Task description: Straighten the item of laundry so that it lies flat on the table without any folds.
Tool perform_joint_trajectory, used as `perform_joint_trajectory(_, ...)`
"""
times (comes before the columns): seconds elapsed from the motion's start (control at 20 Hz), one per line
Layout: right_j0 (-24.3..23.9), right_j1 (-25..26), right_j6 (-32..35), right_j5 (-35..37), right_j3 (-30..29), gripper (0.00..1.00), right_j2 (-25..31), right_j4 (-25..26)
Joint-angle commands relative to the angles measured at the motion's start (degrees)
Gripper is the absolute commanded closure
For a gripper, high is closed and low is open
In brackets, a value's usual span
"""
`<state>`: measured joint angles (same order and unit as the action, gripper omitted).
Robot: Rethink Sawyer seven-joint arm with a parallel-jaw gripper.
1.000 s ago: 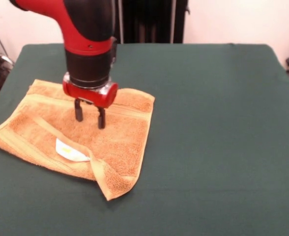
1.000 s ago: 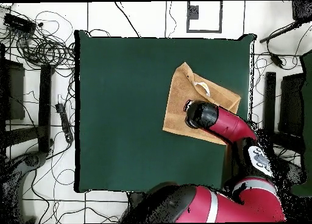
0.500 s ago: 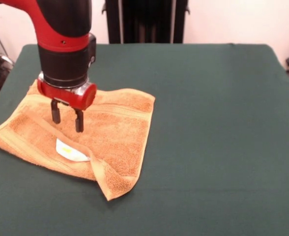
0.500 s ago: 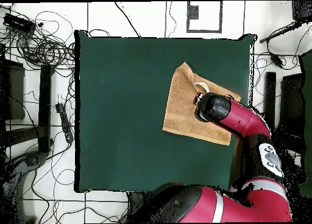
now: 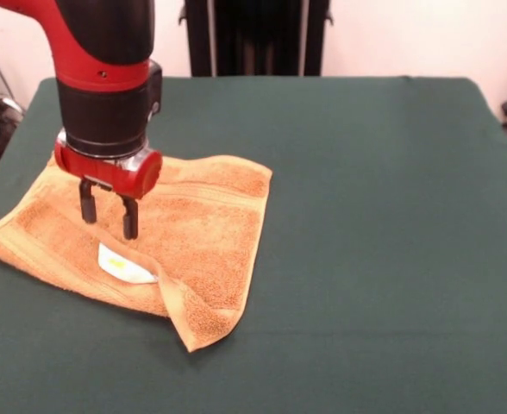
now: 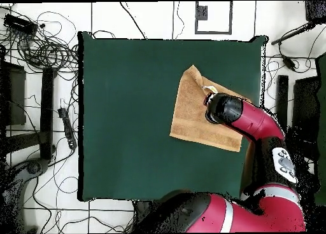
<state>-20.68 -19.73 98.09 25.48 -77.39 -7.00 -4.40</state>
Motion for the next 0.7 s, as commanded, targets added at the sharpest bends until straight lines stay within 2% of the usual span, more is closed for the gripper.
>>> perform_joint_trajectory(0.05, 1.04, 5.37, 5.49, 0.98, -0.01, 0.00, 4.60, 1.04)
perform_joint_trajectory(0.3, 0.58, 7.84, 5.67, -0.85, 1.87, 0.00, 5.10, 0.85)
perform_joint_trajectory(0.7, 1.43, 6.36, 6.77, -3.27, -1.37, 0.00, 4.85, 1.40)
